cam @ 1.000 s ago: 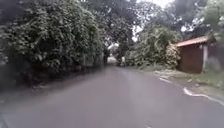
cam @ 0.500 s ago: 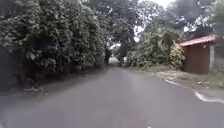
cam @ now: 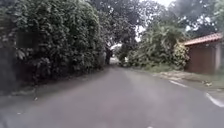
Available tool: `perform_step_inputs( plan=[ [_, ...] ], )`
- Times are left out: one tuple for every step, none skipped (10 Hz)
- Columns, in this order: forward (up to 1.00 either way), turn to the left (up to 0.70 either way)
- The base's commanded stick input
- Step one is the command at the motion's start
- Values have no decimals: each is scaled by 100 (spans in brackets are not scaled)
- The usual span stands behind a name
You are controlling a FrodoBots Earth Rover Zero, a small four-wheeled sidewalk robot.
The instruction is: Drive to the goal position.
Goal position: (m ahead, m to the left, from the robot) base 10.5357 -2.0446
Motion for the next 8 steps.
perform_step_inputs(
  plan=[
    [70, -27],
    [70, -10],
    [70, 0],
    [70, 0],
    [70, 0],
    [70, 0],
    [70, 0],
    [70, 0]
  ],
)
